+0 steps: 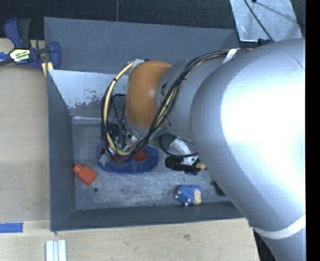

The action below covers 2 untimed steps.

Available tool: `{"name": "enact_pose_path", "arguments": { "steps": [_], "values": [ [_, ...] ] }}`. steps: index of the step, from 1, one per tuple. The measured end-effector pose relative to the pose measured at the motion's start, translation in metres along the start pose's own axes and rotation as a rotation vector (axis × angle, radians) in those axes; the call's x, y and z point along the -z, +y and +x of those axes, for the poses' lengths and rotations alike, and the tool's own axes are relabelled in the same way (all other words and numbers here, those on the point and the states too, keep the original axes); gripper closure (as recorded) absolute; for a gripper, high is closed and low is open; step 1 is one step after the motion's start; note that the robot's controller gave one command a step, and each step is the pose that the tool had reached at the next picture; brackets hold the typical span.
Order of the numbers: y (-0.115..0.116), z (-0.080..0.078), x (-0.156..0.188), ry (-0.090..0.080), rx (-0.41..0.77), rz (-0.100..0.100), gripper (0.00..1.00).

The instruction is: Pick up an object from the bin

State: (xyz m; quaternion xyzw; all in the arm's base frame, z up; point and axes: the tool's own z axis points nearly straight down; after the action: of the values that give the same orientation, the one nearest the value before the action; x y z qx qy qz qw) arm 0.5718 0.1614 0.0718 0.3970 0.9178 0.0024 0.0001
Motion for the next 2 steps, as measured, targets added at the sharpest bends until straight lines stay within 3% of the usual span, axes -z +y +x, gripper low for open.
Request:
{"name": "enact_pose_path", "arguments": {
  "steps": [1,2],
  "values": [
    [0.0012,-0.0002,0.0013,-0.001,0.002,-0.003,0.0],
    [0.0021,-0.0033,0.0038,-0.007,0.0,-0.007,1.0]
  ]
}}
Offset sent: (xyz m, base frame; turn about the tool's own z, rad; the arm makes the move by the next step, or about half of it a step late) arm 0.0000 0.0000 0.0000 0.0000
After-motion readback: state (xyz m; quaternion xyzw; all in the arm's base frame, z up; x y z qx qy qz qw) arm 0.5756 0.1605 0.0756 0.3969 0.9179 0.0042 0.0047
